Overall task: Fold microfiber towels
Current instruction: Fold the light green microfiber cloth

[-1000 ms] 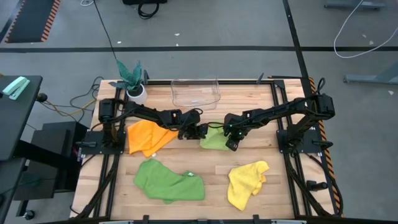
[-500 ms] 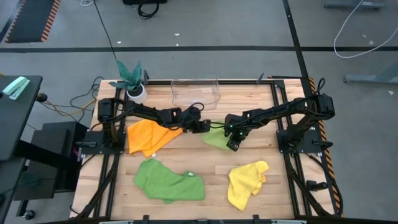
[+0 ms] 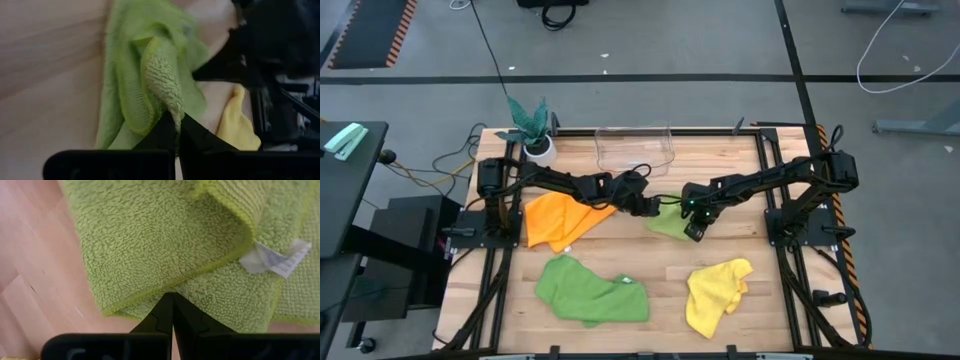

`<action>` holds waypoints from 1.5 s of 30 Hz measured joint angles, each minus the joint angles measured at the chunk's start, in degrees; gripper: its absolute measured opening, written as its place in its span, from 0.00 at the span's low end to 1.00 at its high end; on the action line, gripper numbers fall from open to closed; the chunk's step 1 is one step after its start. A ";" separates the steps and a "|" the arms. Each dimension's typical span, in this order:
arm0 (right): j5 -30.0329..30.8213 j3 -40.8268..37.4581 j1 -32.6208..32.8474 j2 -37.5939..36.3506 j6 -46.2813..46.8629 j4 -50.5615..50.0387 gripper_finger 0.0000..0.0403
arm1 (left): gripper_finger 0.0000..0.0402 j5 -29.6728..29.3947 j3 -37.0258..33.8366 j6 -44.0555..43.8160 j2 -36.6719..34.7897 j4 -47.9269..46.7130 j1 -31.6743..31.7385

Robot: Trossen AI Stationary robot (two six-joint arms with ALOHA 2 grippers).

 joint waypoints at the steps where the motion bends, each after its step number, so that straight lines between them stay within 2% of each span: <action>1: -0.02 0.00 -0.22 0.00 0.00 -0.36 0.04 | 0.02 0.39 0.60 0.57 0.00 0.18 0.00; 8: 0.19 0.02 -1.46 -0.98 -0.31 -3.19 0.02 | 0.02 4.16 4.00 4.66 -0.03 -0.22 0.75; 13: 4.89 0.58 -1.57 -6.16 -0.36 -4.34 0.01 | 0.02 6.23 4.04 6.34 -0.05 -5.88 1.46; 18: 5.33 0.57 -3.25 -11.15 -0.38 -5.82 0.04 | 0.02 8.80 4.04 7.96 0.44 -6.64 1.98; 23: 5.21 0.57 -5.13 -12.07 -1.69 -5.86 0.06 | 0.02 8.96 4.02 8.37 0.83 -5.72 2.21; 31: 3.39 0.55 -7.11 -10.71 -4.25 -5.78 0.13 | 0.02 11.75 6.54 12.92 0.85 -6.22 2.34; 38: 2.22 0.55 -9.48 -11.17 -8.33 -1.57 0.21 | 0.02 15.51 6.91 14.56 0.90 -7.50 3.10; 45: -2.37 0.55 -12.68 -10.85 -10.95 3.76 0.26 | 0.02 16.89 6.91 13.61 0.90 -7.05 1.56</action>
